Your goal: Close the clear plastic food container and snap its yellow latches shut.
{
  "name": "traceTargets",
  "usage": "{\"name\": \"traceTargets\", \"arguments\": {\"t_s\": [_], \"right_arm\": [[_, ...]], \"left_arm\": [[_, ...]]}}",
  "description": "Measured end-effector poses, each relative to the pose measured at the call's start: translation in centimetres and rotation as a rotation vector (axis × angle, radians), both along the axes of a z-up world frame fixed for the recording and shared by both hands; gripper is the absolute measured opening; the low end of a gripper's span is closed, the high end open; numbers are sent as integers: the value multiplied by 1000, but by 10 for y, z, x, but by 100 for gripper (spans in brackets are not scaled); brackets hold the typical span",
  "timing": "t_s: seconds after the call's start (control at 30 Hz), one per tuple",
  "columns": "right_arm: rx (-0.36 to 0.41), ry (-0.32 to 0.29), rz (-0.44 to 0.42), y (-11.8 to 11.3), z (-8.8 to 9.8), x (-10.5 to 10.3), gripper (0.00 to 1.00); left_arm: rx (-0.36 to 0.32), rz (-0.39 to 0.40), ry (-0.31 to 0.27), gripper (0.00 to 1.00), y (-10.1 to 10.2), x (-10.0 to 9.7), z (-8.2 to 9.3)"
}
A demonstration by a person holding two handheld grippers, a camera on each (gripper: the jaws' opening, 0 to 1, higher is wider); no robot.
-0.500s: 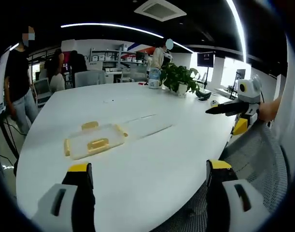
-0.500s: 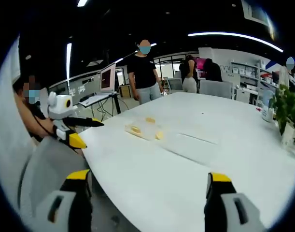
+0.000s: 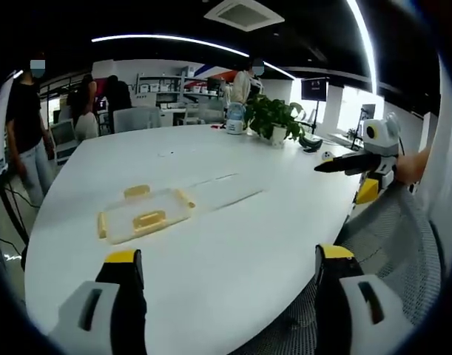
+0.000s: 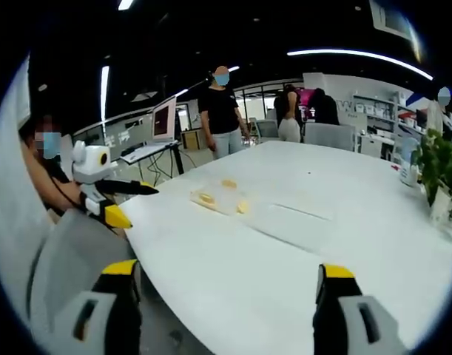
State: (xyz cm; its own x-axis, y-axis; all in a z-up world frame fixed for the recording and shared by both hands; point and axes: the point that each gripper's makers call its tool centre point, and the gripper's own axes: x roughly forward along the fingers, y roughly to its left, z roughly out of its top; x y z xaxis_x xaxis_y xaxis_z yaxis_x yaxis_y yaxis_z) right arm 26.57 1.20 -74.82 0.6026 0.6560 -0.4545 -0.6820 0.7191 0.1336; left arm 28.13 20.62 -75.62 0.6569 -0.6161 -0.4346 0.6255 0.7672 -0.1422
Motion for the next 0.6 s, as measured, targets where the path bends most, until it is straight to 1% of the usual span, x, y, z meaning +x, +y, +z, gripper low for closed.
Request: {"name": "traceTargets", "arguments": {"t_s": [0.5, 0.6], "right_arm": [[-2, 3, 6, 1, -1, -2, 99], [2, 6, -3, 0, -1, 0, 99]], "left_arm": [[10, -1, 3, 94, 1, -1, -2], [7, 3, 0, 94, 2, 0, -1]]}}
